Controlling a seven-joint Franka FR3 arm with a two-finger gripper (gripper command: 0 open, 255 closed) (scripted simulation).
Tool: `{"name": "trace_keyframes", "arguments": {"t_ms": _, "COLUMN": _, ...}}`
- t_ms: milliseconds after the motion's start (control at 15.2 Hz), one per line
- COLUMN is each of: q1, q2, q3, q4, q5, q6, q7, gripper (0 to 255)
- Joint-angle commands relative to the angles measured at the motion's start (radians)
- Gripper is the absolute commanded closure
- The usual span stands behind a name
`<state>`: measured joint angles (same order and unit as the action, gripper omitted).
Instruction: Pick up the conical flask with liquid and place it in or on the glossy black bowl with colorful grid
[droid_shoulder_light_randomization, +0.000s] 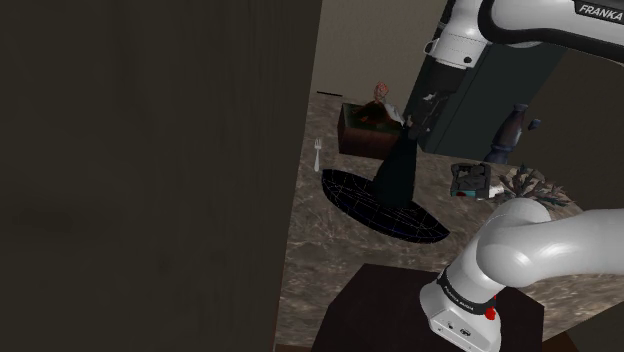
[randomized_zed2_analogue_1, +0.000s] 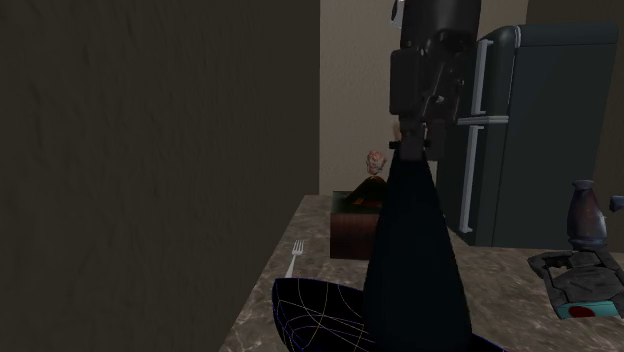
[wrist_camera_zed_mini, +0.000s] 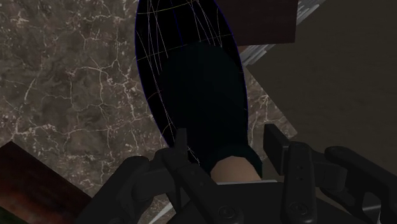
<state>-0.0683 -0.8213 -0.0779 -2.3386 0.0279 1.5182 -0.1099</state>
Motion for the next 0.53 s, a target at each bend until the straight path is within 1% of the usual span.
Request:
{"name": "trace_keyframes", "arguments": {"t_ms": 0, "q1": -0.001, "q2": -0.010, "q3": -0.002, "q4": -0.034, "q5": -0.002, "q6": 0.026, "q7": -0.003, "gripper": 255}}
{"name": "trace_keyframes", "arguments": {"t_ms": 66, "q1": -0.002, "q2": -0.015, "q3": -0.002, "q4": -0.051, "q5": -0.002, "q6": 0.039, "q7": -0.004, "gripper": 255}}
{"name": "trace_keyframes", "arguments": {"t_ms": 462, "q1": -0.002, "q2": -0.015, "q3": -0.002, "q4": -0.051, "q5": -0.002, "q6": 0.039, "q7": -0.004, "gripper": 255}}
